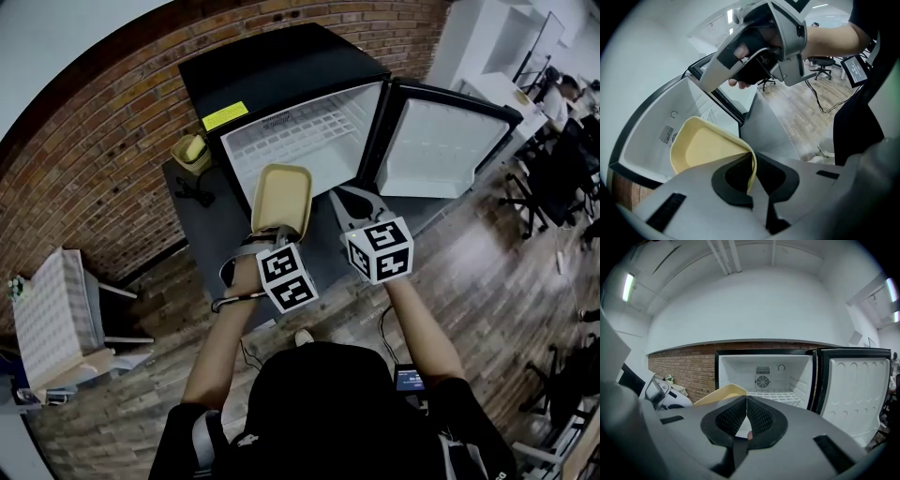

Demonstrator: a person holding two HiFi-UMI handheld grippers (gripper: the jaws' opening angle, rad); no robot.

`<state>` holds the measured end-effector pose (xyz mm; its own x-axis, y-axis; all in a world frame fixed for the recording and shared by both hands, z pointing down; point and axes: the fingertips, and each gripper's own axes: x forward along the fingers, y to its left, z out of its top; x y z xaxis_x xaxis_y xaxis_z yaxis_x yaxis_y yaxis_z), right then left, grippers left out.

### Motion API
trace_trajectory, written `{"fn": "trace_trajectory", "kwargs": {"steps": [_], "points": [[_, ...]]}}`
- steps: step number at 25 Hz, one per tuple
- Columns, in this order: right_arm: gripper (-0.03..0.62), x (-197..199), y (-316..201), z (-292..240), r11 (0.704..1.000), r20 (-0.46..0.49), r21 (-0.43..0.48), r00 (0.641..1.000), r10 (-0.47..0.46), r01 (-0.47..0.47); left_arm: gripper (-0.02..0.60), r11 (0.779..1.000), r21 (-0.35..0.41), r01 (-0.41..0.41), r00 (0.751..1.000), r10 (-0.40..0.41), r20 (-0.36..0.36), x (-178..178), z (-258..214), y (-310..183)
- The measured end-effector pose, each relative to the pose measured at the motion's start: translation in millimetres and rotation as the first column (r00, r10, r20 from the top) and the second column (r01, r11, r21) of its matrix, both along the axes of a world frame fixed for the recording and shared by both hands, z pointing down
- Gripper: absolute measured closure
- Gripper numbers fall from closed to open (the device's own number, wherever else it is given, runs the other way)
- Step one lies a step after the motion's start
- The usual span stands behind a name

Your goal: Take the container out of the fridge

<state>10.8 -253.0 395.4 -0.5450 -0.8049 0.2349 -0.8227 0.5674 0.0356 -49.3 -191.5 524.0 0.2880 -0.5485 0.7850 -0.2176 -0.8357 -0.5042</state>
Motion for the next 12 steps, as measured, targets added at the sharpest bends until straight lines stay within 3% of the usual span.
{"fn": "trace_trajectory", "kwargs": {"steps": [12], "points": [[0.553, 33.5, 33.7, 2.5, 1.0, -0.002, -0.022, 1.0, -0.012, 0.012, 0.555, 1.0, -0.024, 0.012, 1.0, -0.013, -0.013, 36.5, -1.9, 34.7]]}}
